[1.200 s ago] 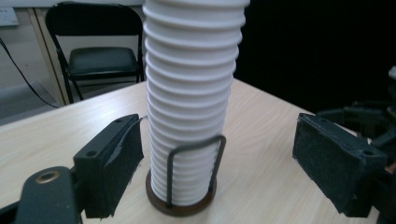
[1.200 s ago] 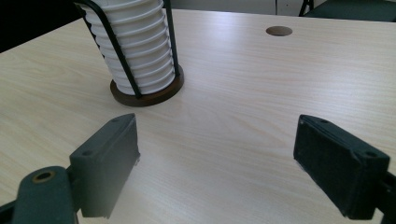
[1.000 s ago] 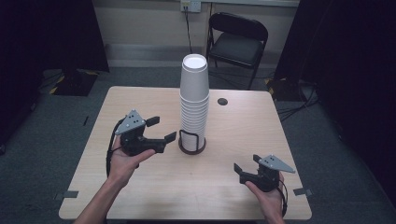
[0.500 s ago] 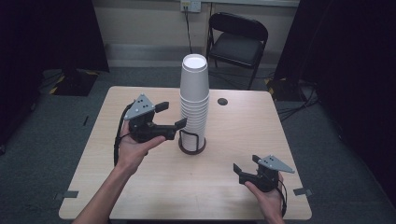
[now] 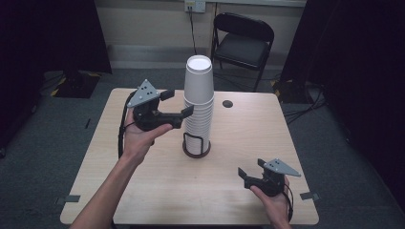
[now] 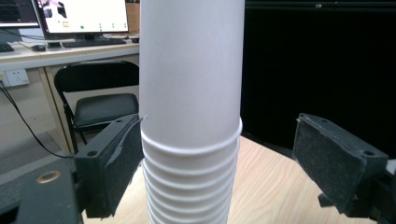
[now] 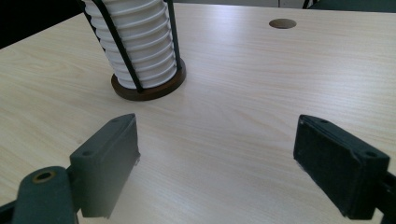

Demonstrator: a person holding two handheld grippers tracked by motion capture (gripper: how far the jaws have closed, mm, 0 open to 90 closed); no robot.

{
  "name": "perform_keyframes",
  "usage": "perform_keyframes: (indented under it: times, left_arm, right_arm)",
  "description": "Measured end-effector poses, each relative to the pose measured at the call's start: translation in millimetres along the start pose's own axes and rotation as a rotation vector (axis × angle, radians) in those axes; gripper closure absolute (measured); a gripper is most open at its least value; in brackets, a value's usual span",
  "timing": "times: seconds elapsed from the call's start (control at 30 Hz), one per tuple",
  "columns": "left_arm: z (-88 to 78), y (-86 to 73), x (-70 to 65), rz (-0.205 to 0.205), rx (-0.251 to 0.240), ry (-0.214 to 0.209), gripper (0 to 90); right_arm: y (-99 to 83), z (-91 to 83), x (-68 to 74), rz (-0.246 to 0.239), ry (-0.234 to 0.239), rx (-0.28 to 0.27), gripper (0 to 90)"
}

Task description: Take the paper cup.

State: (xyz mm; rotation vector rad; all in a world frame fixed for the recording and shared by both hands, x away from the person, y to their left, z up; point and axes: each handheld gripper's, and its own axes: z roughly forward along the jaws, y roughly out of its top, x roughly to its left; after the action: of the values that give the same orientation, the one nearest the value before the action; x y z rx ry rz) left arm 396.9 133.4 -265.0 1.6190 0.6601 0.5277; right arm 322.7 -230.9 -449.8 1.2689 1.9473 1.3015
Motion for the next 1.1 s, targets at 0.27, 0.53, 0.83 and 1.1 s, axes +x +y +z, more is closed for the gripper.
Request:
perform_keyframes:
  times: [0.27,0.53,0.83,1.1]
  left_arm:
    - [7.3,16.2,8.9,-0.020,-0.020,-0.003,15.9]
    - [21.6,30.0,19.3,-0.021,-0.008,0.013,15.7]
    - [34.0,35.3,17.1,-0.009,-0.002,0.024,15.6]
    - [50.4,39.6,17.5,-0.037,0.011,0.016,12.4]
  right_arm:
    - [-0.1,-0.8,0.9,-0.008,0.005,0.000,13.7]
    - [-1.1,0.4,-0.3,0.004,0.013,0.012,13.9]
    - [-1.5,2.0,-0.7,0.003,0.009,0.021,13.9]
    - [-1.8,1.6,-2.7,0.020,0.021,0.017,13.9]
